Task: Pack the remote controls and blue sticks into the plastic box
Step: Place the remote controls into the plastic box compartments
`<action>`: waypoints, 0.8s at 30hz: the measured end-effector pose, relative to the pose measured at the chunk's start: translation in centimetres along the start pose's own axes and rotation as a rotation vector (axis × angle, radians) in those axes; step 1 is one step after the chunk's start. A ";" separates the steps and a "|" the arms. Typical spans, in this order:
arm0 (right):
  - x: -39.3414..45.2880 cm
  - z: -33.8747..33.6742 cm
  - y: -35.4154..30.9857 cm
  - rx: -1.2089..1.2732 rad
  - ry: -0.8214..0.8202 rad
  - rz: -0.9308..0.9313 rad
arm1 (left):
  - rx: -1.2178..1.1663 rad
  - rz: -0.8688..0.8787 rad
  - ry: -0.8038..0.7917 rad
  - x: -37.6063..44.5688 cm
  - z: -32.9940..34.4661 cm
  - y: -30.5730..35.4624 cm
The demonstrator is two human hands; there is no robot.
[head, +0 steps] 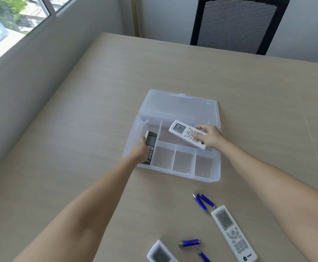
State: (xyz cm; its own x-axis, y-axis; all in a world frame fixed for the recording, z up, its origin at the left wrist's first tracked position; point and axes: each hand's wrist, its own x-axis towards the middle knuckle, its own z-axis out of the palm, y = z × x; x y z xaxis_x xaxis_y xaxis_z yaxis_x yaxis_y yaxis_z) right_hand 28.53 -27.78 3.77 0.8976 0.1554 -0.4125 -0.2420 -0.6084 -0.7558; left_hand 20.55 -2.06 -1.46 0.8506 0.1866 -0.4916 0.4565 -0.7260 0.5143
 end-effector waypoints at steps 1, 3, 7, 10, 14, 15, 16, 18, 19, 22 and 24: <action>0.0 0.3 0.2 -0.029 -0.024 -0.006 | 0.078 0.005 0.012 -0.4 0.1 0.0; 3.2 2.3 0.4 -0.060 -0.080 0.025 | 0.192 -0.053 0.056 1.2 0.3 -1.2; 3.9 3.5 0.1 -0.126 -0.122 0.027 | 0.271 -0.040 0.222 0.1 0.8 -0.7; 4.4 5.0 0.1 -0.197 -0.159 0.021 | 0.255 -0.064 0.283 -0.3 0.9 -0.1; 4.1 6.5 -0.2 -0.435 -0.138 0.005 | 0.191 -0.044 0.329 -0.5 0.7 0.1; 3.5 6.4 -0.5 -0.499 -0.177 0.000 | 0.181 -0.035 0.331 -0.6 0.6 0.1; 3.0 6.2 -0.8 -0.526 -0.209 -0.013 | 0.170 -0.026 0.334 -0.8 0.4 0.1; 1.5 5.3 -1.2 -0.483 -0.232 -0.044 | 0.162 0.027 0.364 -1.5 0.2 0.1; 0.4 4.6 -1.3 -0.442 -0.221 -0.071 | 0.174 0.096 0.392 -2.0 0.2 0.0; -4.4 2.2 -0.2 -0.333 -0.014 -0.210 | 0.242 0.445 0.473 -4.6 0.9 -0.6; -8.9 0.7 2.3 -0.303 0.138 -0.275 | 0.292 0.672 0.421 -7.0 1.8 -1.2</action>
State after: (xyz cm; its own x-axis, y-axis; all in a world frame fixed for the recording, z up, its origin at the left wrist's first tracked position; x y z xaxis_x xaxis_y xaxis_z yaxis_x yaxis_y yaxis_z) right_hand 19.75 -29.97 5.31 0.9594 0.2507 -0.1291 0.1139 -0.7633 -0.6359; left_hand 13.61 -3.69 0.14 0.9698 -0.1567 0.1869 -0.2176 -0.9019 0.3731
